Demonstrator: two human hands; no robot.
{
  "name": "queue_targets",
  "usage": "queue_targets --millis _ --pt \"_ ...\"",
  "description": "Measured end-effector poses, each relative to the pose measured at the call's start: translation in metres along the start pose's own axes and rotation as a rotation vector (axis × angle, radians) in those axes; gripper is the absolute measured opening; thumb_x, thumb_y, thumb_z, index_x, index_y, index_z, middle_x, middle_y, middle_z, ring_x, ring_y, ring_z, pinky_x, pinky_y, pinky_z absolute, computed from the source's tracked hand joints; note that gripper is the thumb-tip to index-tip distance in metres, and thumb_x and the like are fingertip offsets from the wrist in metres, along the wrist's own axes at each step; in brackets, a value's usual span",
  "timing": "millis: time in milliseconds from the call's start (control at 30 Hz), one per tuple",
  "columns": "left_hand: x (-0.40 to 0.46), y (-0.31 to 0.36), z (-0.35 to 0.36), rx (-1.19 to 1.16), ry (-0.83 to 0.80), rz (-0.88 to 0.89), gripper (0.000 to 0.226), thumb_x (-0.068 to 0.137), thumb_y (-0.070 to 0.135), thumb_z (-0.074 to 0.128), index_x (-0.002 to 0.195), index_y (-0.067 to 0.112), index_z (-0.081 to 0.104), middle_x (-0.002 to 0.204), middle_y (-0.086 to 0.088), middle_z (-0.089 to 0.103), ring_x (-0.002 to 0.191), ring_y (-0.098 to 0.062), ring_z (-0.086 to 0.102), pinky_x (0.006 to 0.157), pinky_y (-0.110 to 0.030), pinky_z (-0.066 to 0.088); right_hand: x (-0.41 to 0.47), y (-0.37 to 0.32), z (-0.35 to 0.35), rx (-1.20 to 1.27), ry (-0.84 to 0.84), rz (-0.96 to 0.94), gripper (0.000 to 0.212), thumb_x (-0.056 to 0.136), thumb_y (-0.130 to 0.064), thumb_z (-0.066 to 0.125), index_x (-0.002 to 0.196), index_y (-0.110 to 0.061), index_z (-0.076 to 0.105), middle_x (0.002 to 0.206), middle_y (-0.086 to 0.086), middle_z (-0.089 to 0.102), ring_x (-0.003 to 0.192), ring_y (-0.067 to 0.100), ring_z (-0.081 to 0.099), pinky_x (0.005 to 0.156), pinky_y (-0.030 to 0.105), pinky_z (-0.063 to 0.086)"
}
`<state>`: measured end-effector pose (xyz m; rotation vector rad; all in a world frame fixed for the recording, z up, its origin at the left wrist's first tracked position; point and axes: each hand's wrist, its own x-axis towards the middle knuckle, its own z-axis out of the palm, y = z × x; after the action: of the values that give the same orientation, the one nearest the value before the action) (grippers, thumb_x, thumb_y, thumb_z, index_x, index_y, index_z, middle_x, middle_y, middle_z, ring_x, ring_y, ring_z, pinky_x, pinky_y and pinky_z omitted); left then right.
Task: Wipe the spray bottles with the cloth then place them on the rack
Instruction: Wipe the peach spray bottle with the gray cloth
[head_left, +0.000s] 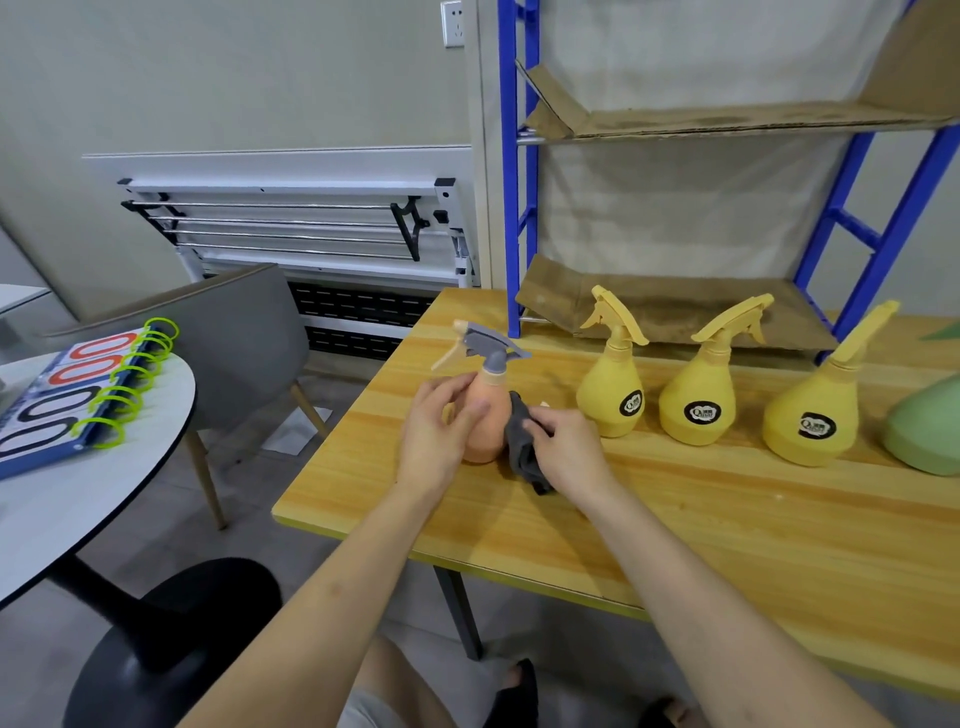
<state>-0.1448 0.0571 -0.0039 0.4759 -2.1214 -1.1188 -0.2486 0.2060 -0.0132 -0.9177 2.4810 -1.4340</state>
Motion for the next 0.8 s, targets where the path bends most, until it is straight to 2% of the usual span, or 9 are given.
queue_targets --millis 67,133,200,333,467,567,667,733,800 --pt "0.004 0.002 -0.001 0.046 -0.02 -0.003 0.042 0.096 0.041 0.065 0.135 0.025 0.063 0.125 0.01 0.06 0.114 -0.006 0.058 0.098 -0.031 0.049 -0.002 -0.005 -0.001 0.04 0.025 -0.006 0.022 0.099 -0.017 0.059 0.081 -0.018 0.072 0.076 -0.001 0.071 0.074 0.021 0.059 0.07 0.034 0.045" --pt "0.005 0.002 -0.003 0.043 -0.026 -0.03 0.039 0.097 0.037 0.065 0.134 0.025 0.062 0.124 0.013 0.063 0.113 -0.003 0.06 0.1 -0.038 0.052 -0.004 -0.016 -0.004 0.131 0.053 -0.029 0.021 0.1 -0.018 0.06 0.099 -0.027 0.079 0.088 -0.013 0.074 0.082 0.008 0.063 0.076 0.026 0.048" --pt "0.002 0.002 -0.005 -0.01 -0.033 -0.036 0.03 0.096 0.032 0.067 0.125 0.027 0.061 0.116 0.021 0.065 0.108 0.003 0.061 0.098 -0.038 0.053 -0.003 -0.031 -0.009 0.18 0.061 -0.062 0.026 0.101 -0.02 0.059 0.116 -0.031 0.076 0.097 -0.021 0.073 0.089 0.0 0.064 0.08 0.018 0.048" --pt "0.002 0.001 -0.005 -0.026 -0.029 -0.007 0.018 0.096 0.026 0.068 0.11 0.034 0.059 0.107 0.025 0.065 0.107 0.002 0.061 0.099 -0.037 0.051 0.008 -0.051 -0.013 0.146 0.078 -0.11 0.022 0.101 -0.023 0.058 0.091 -0.03 0.076 0.078 -0.011 0.072 0.076 0.007 0.063 0.069 0.024 0.046" --pt "0.003 -0.003 -0.008 0.007 -0.035 -0.024 0.022 0.096 0.031 0.067 0.113 0.042 0.058 0.111 0.025 0.065 0.104 0.0 0.06 0.093 -0.035 0.052 0.002 -0.04 -0.007 0.137 0.073 -0.096 0.021 0.101 -0.019 0.058 0.097 -0.028 0.077 0.078 -0.017 0.071 0.075 0.002 0.062 0.068 0.022 0.045" --pt "0.003 -0.002 -0.011 -0.022 -0.066 -0.055 0.023 0.099 0.023 0.063 0.117 0.036 0.057 0.114 0.022 0.064 0.104 0.005 0.059 0.094 -0.031 0.051 -0.003 -0.017 -0.002 -0.008 0.061 -0.027 0.019 0.1 -0.018 0.058 0.096 -0.019 0.077 0.083 0.001 0.074 0.082 0.023 0.064 0.073 0.036 0.049" --pt "0.006 0.002 -0.016 0.013 -0.12 -0.083 0.023 0.102 0.026 0.058 0.124 0.034 0.054 0.122 0.014 0.065 0.117 -0.002 0.059 0.1 -0.033 0.05 -0.004 -0.009 -0.002 -0.05 0.026 0.014 0.019 0.1 -0.017 0.059 0.097 -0.017 0.078 0.085 0.006 0.074 0.085 0.029 0.064 0.074 0.037 0.047" --pt "0.007 0.003 -0.019 0.048 -0.147 -0.107 0.027 0.101 0.035 0.059 0.128 0.036 0.054 0.126 0.012 0.065 0.12 -0.009 0.06 0.102 -0.039 0.05 -0.003 -0.016 -0.006 -0.044 0.016 0.014 0.02 0.1 -0.019 0.059 0.104 -0.019 0.079 0.089 0.002 0.076 0.085 0.026 0.065 0.072 0.036 0.048" --pt "0.006 0.003 -0.02 0.088 -0.143 -0.093 0.032 0.094 0.048 0.064 0.124 0.046 0.053 0.125 0.021 0.062 0.116 -0.005 0.059 0.102 -0.045 0.049 -0.002 -0.029 -0.009 0.003 0.025 -0.012 0.025 0.101 -0.02 0.058 0.117 -0.025 0.077 0.099 -0.007 0.077 0.088 0.015 0.065 0.072 0.027 0.047"
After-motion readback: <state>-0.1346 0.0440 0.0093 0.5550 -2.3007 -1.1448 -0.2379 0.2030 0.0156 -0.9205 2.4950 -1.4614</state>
